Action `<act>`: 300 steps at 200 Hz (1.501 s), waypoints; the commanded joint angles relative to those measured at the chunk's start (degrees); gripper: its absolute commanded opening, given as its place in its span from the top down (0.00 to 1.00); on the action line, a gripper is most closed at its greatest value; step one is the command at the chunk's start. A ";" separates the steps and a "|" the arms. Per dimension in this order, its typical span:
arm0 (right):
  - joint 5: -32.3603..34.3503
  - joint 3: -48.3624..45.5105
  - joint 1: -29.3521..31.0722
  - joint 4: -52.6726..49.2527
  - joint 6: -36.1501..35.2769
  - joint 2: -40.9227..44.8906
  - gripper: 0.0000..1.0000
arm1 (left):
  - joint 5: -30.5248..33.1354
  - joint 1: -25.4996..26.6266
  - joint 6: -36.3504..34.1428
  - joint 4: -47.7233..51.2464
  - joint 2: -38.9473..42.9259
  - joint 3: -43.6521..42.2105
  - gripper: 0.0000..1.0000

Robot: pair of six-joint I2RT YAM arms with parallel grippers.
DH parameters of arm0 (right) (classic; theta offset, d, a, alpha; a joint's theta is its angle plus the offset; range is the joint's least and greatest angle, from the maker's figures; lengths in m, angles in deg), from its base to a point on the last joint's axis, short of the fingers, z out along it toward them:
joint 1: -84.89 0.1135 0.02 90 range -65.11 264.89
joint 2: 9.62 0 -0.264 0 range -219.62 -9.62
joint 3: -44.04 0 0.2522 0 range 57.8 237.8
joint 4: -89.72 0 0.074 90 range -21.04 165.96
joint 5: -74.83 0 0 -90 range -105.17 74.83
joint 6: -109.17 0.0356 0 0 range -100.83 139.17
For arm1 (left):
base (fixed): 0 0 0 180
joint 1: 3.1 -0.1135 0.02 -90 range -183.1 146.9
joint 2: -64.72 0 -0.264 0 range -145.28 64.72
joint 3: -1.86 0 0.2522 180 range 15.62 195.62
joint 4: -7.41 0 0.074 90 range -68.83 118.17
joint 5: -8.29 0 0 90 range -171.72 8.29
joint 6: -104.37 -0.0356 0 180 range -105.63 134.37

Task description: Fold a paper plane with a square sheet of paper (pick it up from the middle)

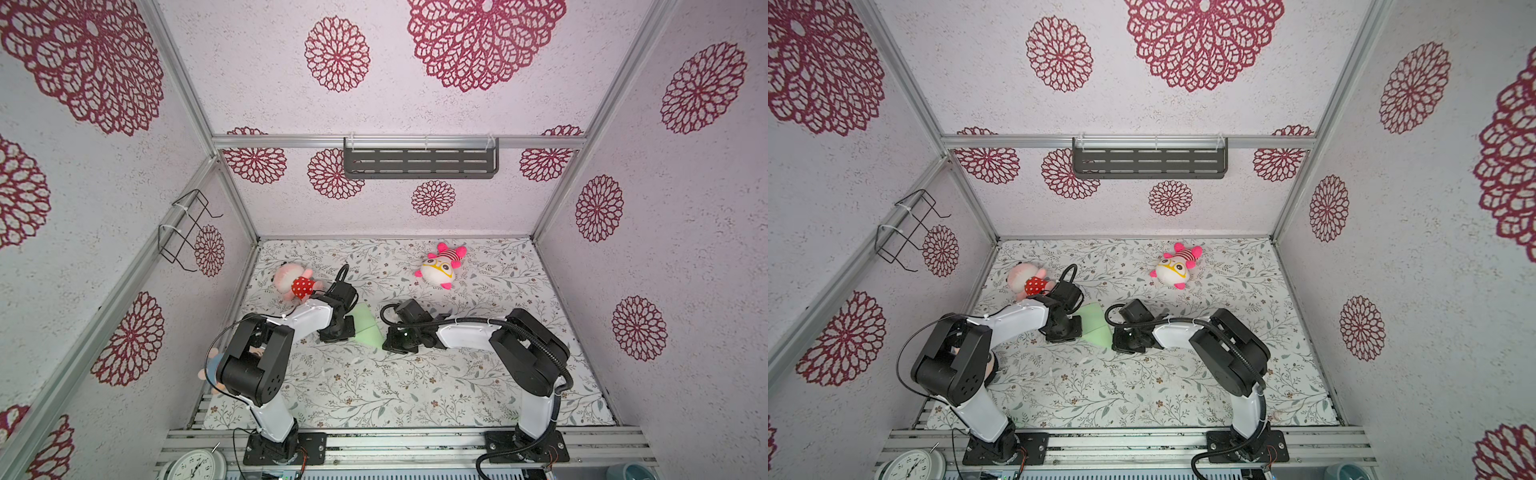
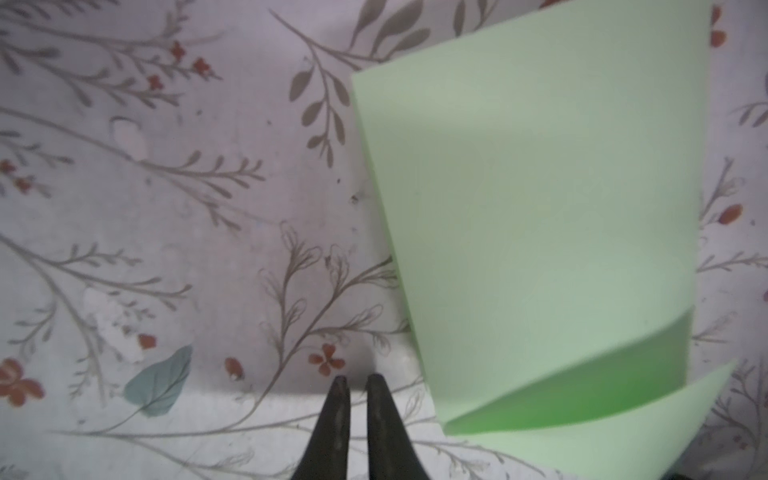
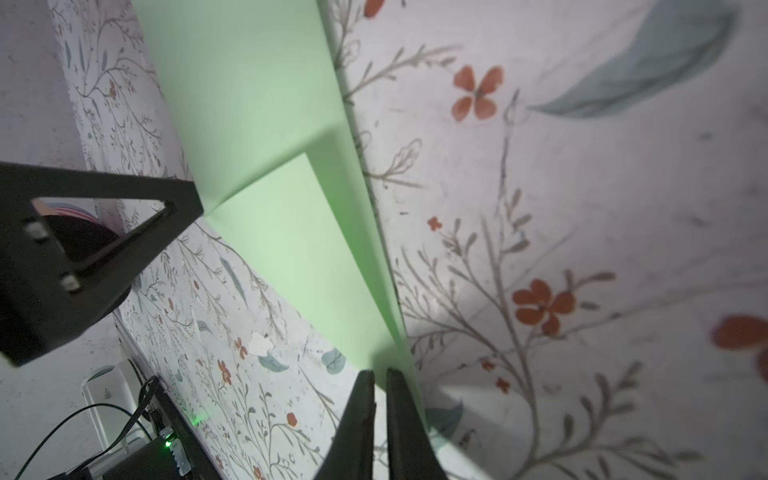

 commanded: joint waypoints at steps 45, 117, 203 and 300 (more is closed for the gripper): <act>1.08 0.74 -0.83 3.52 -11.41 8.33 0.76 | -4.64 -0.95 9.42 -9.61 16.35 -8.41 0.63; -3.96 0.88 -2.67 6.38 -36.13 8.17 0.52 | -13.85 -9.19 14.65 -24.05 28.07 -22.22 0.11; -16.61 9.37 -5.77 6.50 -45.28 -4.60 0.56 | -22.15 -11.99 18.29 -34.61 30.17 -30.39 0.03; -30.41 9.99 -9.36 10.12 -41.44 -6.20 0.94 | -34.53 -12.00 20.45 -50.14 22.35 -33.96 0.01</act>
